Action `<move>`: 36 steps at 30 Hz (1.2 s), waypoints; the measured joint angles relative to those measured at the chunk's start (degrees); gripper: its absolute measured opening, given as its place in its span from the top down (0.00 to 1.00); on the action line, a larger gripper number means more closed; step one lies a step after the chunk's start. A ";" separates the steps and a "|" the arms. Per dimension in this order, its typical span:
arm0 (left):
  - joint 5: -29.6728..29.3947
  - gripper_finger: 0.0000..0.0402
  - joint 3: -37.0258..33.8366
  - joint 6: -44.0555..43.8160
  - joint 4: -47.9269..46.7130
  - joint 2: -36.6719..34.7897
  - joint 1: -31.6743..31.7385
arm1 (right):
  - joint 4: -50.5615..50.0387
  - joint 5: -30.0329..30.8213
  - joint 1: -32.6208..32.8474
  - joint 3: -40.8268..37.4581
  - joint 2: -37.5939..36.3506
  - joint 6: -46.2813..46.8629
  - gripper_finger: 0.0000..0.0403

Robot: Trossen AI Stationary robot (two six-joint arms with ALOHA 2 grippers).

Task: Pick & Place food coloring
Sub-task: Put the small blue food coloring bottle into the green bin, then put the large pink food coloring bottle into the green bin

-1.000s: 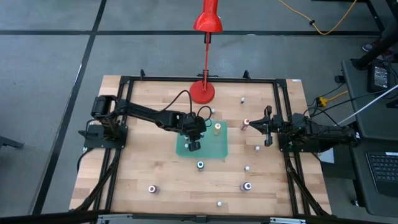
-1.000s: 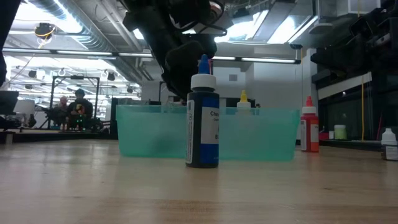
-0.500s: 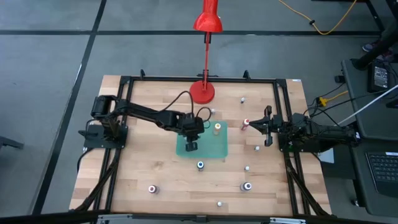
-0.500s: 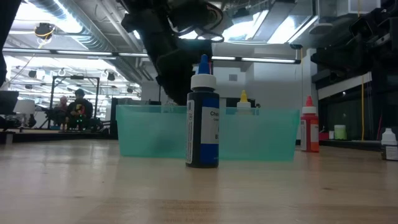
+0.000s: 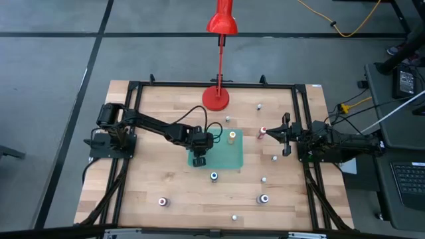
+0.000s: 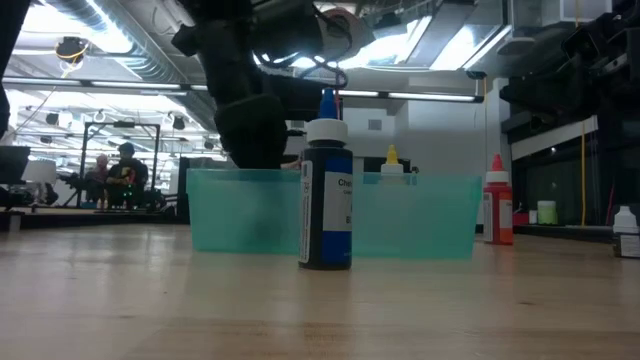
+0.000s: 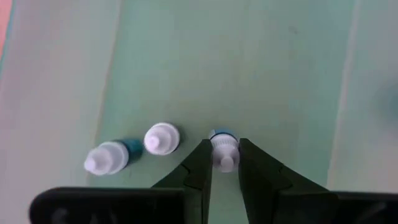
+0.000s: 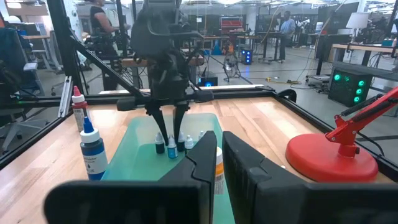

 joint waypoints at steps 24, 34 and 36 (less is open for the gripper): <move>-1.17 0.61 7.74 8.77 -6.85 -6.48 0.38 | 0.00 0.00 -0.01 0.02 0.02 0.00 0.92; -11.24 0.61 8.70 14.25 -11.76 -20.31 3.04 | 0.00 0.00 -0.02 0.02 0.02 0.00 0.92; -12.22 0.61 8.63 14.83 -13.92 -22.88 4.12 | 0.00 0.00 -0.01 0.02 0.00 0.00 0.92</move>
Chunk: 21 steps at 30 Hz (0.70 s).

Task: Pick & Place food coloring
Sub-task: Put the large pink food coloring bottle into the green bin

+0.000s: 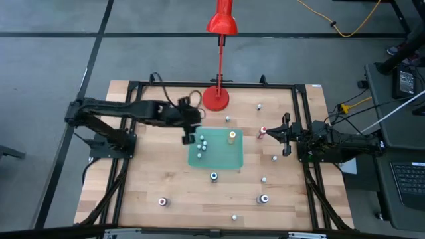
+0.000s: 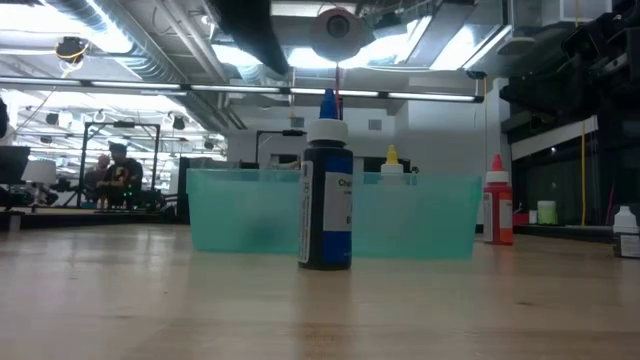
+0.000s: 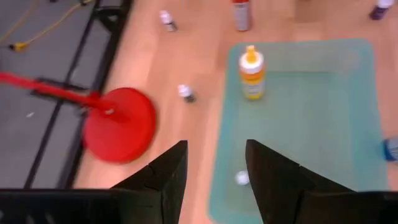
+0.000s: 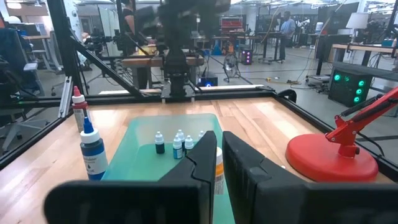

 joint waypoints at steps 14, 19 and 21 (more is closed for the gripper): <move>5.30 0.64 -0.13 -2.87 -11.09 -6.39 5.32 | 0.00 0.00 -0.01 0.00 0.02 0.00 0.92; 8.82 0.64 -0.13 -3.27 -12.81 -6.81 4.04 | 0.00 0.00 0.01 0.00 0.02 0.00 0.92; 10.03 0.64 -0.13 -4.76 -13.16 -7.32 1.99 | 0.00 0.00 0.01 0.00 0.00 0.00 0.92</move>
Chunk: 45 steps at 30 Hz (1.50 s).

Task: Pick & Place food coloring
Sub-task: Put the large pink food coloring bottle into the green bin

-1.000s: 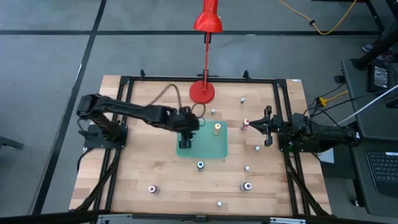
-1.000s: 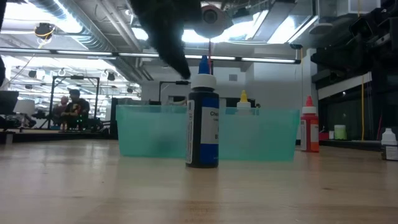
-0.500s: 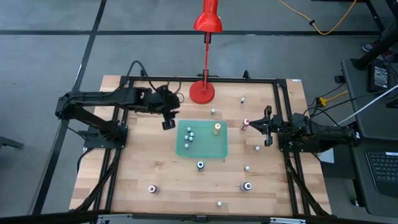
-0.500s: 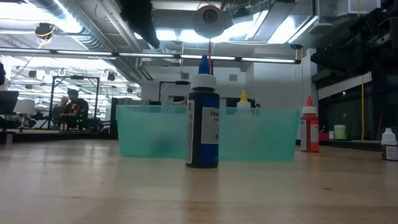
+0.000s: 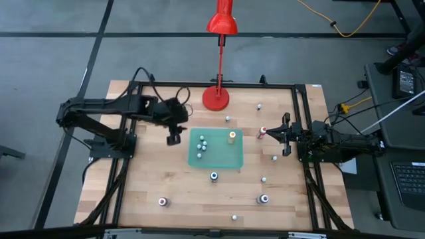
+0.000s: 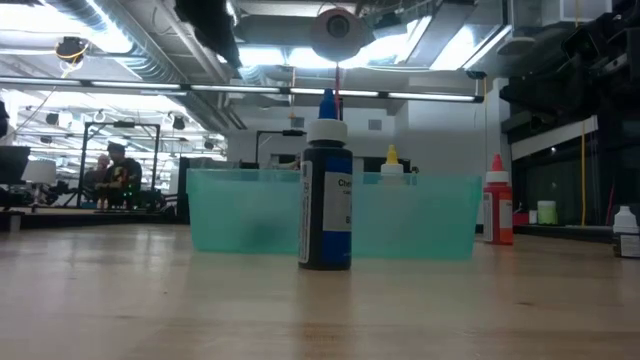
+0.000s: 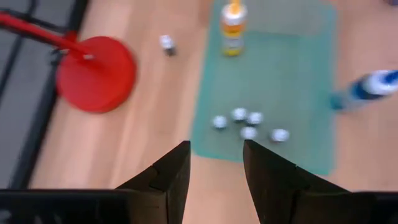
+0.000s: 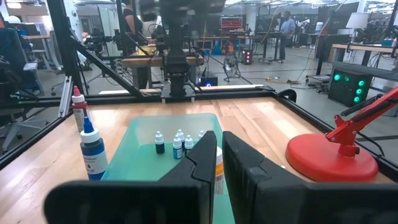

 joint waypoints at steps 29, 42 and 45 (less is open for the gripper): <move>-19.26 0.64 -0.02 -63.58 -8.21 10.00 -53.56 | 0.00 0.00 0.00 0.00 0.02 0.00 0.92; -14.37 0.42 -0.02 -77.59 -0.41 16.67 -52.93 | 0.00 0.00 0.00 0.00 0.01 0.00 0.92; -12.96 0.36 0.00 -79.29 0.59 16.86 -52.96 | 0.00 0.00 -0.01 0.00 0.02 0.00 0.92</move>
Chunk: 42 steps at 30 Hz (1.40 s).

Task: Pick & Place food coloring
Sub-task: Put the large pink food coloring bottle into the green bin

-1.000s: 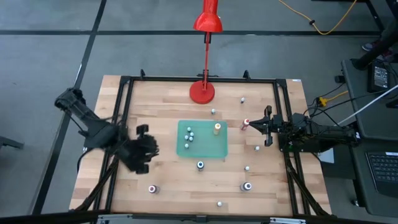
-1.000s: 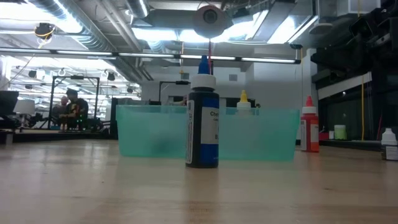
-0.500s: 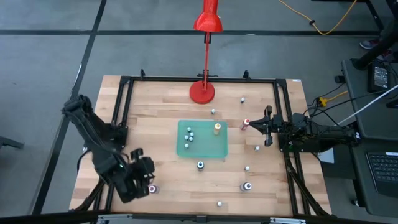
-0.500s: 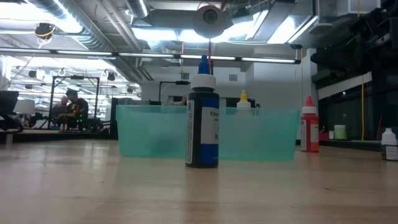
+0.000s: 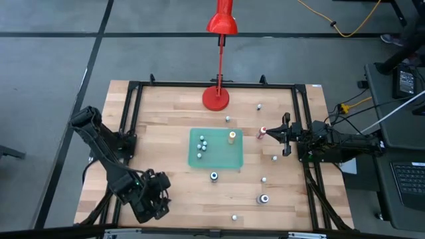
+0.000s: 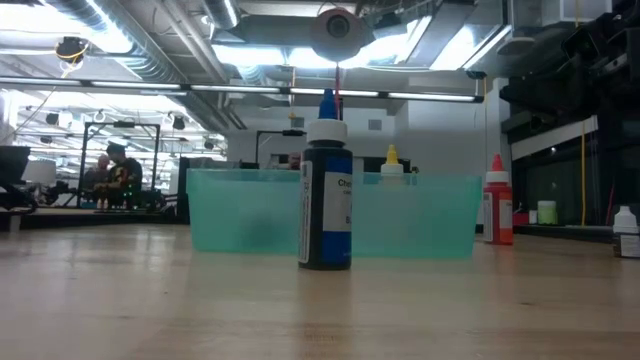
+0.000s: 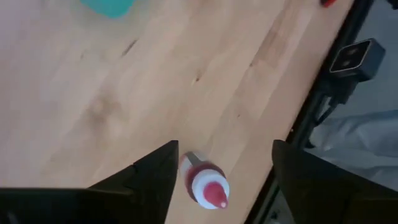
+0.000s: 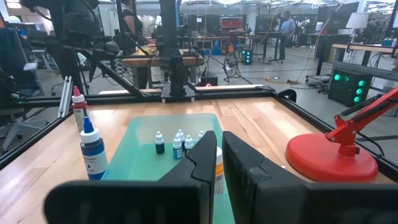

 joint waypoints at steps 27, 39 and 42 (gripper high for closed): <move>10.20 0.43 0.00 -1.97 2.89 12.79 -0.07 | 0.00 0.00 0.01 0.00 0.00 0.00 0.92; 10.81 0.63 0.27 -3.04 2.42 12.79 0.00 | 0.00 0.00 0.00 0.00 0.00 0.00 0.92; 8.37 0.63 2.34 -2.29 2.02 12.45 0.23 | 0.00 0.00 0.01 0.00 0.00 0.00 0.92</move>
